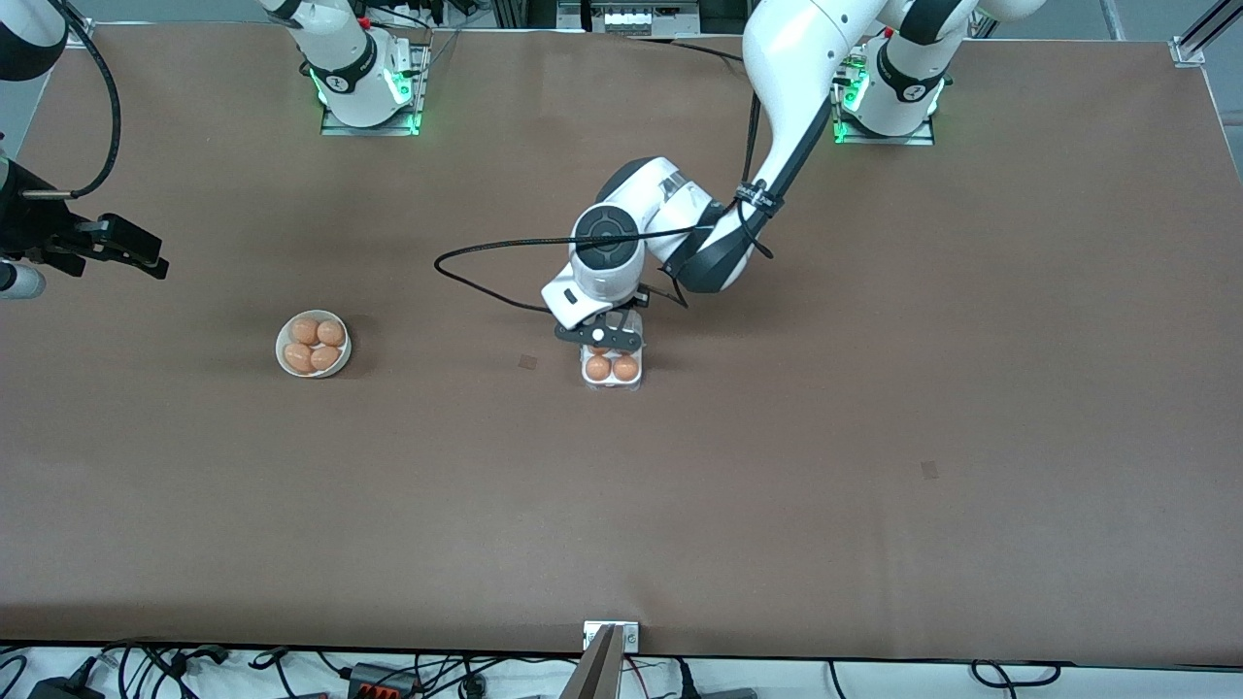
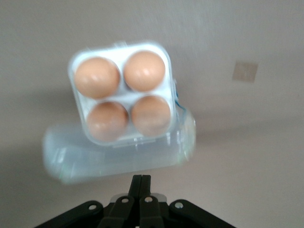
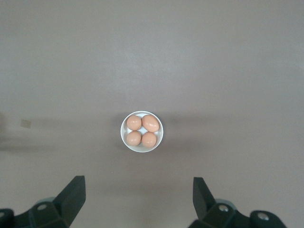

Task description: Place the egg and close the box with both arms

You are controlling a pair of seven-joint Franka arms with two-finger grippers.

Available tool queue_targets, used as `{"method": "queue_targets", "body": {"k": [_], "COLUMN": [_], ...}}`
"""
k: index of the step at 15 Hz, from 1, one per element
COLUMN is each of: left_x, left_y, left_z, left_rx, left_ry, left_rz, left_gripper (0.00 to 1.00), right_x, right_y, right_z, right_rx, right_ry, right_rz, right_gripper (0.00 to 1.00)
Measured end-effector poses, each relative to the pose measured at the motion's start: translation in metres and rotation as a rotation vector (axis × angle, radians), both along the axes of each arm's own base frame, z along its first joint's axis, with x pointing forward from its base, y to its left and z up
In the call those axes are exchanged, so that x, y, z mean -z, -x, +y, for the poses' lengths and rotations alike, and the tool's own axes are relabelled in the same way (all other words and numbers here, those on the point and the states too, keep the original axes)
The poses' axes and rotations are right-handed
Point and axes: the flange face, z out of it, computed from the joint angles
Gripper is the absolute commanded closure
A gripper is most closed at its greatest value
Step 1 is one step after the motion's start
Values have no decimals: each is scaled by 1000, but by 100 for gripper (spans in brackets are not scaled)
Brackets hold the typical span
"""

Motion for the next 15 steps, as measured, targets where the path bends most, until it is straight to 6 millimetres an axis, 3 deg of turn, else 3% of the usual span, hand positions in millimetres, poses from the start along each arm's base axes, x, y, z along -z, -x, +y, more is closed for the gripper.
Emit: {"method": "queue_targets", "body": {"k": [7, 11, 15], "left_x": [-9, -38, -89], "left_y": [-60, -104, -139], "left_z": [54, 123, 211], "left_rx": [-105, -151, -189], "left_ry": [-17, -75, -92], "left_rz": [-81, -98, -139], "left_gripper": [100, 100, 100], "right_x": [0, 0, -1], "right_y": [0, 0, 0], "right_z": [0, 0, -2], "right_rx": [0, 1, 3], "right_ry": [0, 0, 0], "right_rz": [0, -1, -1], "right_gripper": [0, 0, 0]}}
